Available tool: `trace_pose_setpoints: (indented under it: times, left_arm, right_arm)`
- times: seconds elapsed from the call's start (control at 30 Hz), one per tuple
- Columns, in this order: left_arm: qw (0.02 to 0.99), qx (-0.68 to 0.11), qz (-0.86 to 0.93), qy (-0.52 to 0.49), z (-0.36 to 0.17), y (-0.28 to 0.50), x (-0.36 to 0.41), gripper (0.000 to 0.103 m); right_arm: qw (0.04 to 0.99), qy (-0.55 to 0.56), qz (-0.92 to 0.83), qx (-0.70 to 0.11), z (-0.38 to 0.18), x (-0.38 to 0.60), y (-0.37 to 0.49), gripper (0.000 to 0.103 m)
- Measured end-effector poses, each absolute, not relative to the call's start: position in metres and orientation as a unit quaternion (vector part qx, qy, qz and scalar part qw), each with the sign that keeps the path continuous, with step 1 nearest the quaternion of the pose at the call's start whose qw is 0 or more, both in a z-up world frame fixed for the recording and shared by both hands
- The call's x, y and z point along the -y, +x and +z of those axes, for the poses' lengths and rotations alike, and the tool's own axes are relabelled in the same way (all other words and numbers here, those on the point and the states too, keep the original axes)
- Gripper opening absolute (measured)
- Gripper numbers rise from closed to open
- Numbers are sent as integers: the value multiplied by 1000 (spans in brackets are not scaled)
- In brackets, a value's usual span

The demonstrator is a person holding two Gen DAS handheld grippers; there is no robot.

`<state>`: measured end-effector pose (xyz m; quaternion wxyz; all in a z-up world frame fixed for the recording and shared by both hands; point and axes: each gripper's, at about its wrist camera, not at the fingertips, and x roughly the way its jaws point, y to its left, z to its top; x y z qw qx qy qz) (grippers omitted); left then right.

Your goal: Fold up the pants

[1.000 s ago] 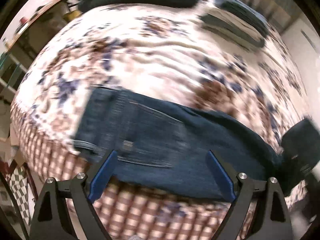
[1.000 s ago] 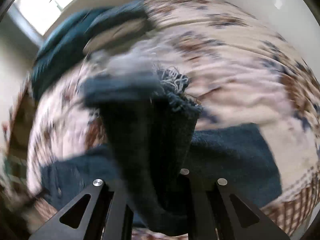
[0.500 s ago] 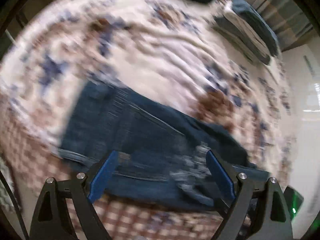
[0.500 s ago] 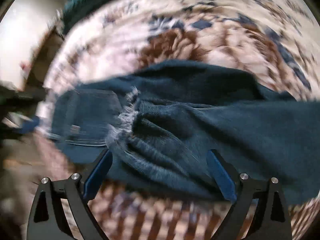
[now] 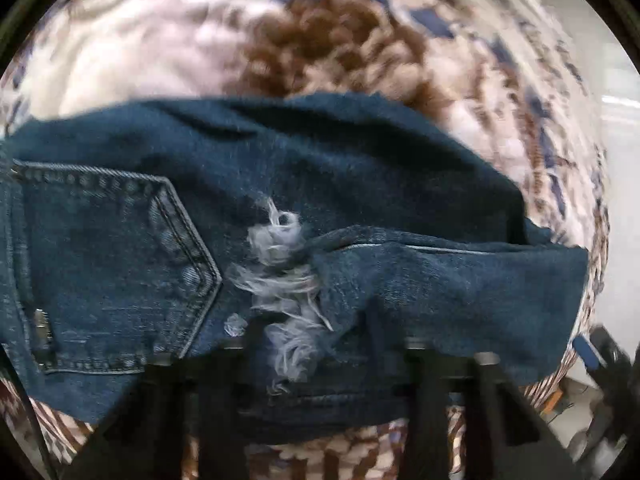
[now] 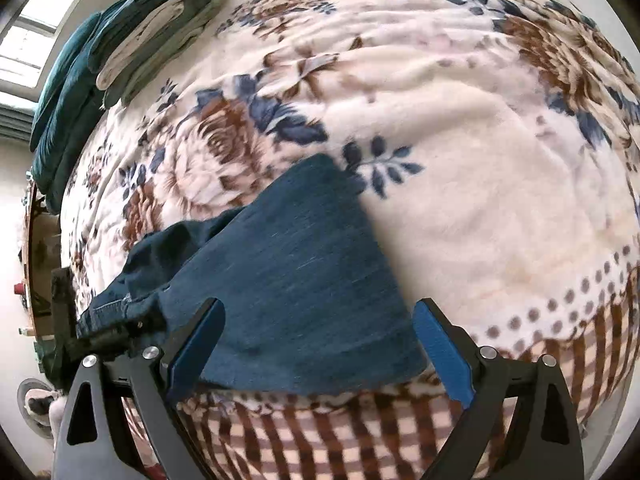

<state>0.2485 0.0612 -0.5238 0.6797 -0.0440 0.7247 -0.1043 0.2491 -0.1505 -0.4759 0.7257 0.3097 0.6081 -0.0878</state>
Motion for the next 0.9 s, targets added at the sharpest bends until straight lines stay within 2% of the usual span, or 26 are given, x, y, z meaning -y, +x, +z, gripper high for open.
trace_pose_setpoints:
  times: [0.13, 0.2, 0.27, 0.33, 0.4, 0.5, 0.6, 0.77, 0.83, 0.9]
  left_arm:
    - [738, -666, -104, 27, -485, 235, -64, 14]
    - [730, -677, -82, 53, -495, 234, -72, 14]
    - [705, -702, -87, 44, -510, 233, -79, 19]
    - [689, -719, -83, 38, -510, 232, -84, 34]
    - [674, -733, -84, 33, -506, 230, -90, 41]
    - [668, -741, -63, 5, -497, 226, -111, 46]
    - [658, -752, -25, -23, -495, 223, -135, 59]
    - [672, -731, -37, -114, -485, 237, -144, 59]
    - [668, -732, -52, -124, -496, 248, -137, 69]
    - [654, -747, -57, -102, -517, 258, -123, 69]
  right_arm:
    - [718, 324, -85, -610, -486, 158, 247, 97]
    - [711, 314, -86, -624, -497, 156, 251, 97]
    - [699, 309, -84, -640, -506, 151, 254, 97]
    - [693, 312, -79, -646, -508, 148, 257, 97]
    - [693, 304, -78, -649, -505, 146, 262, 97]
    - [698, 284, -72, -654, -501, 144, 274, 97]
    - [695, 274, -68, -661, -501, 142, 281, 97]
    - [696, 273, -69, -661, -498, 141, 287, 97]
    - [695, 277, -67, -660, -498, 141, 287, 97]
    - [694, 280, -68, -660, -500, 140, 287, 97]
